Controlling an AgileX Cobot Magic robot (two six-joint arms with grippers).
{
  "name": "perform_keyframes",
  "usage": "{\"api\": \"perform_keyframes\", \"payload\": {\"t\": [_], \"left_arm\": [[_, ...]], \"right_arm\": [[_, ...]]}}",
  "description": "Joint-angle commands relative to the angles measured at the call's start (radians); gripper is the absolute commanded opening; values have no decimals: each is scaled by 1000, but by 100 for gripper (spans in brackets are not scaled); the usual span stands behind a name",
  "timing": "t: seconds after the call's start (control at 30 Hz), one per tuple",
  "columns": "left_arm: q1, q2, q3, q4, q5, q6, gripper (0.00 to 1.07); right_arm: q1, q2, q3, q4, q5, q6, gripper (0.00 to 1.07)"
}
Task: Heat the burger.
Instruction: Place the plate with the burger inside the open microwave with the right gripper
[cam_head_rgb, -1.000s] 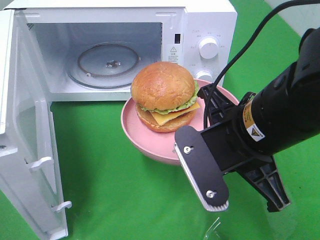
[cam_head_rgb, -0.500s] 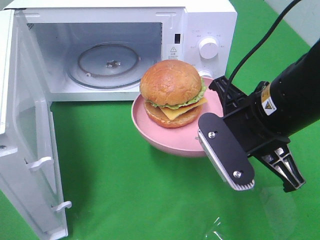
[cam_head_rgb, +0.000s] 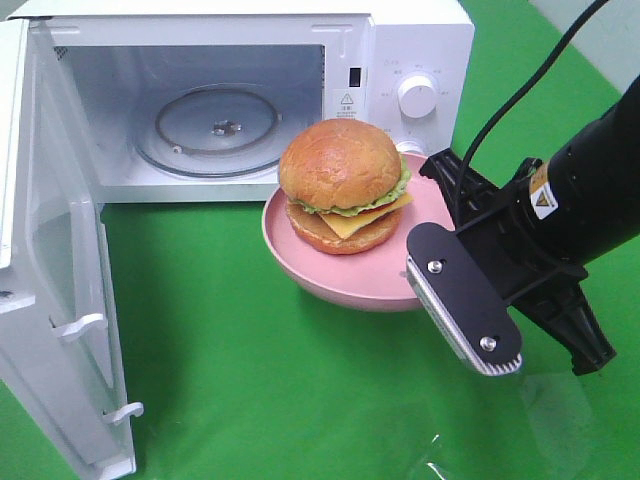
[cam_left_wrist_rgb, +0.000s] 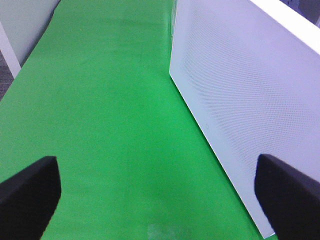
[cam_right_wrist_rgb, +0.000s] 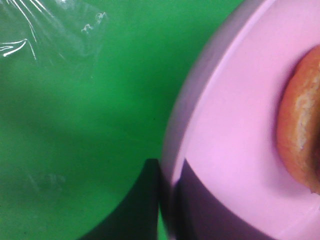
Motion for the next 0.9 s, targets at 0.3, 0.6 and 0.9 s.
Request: {"api": "perform_keyframes", "payload": {"t": [0.3, 0.6, 0.9], "left_arm": [[0, -20, 3, 0, -14, 2, 98], [0, -20, 3, 0, -14, 2, 98], [0, -20, 3, 0, -14, 2, 98]], "right_arm": [[36, 10, -11, -15, -141, 24, 0], [41, 81, -72, -21, -155, 48, 0], [88, 152, -141, -20, -159, 80, 0]]}}
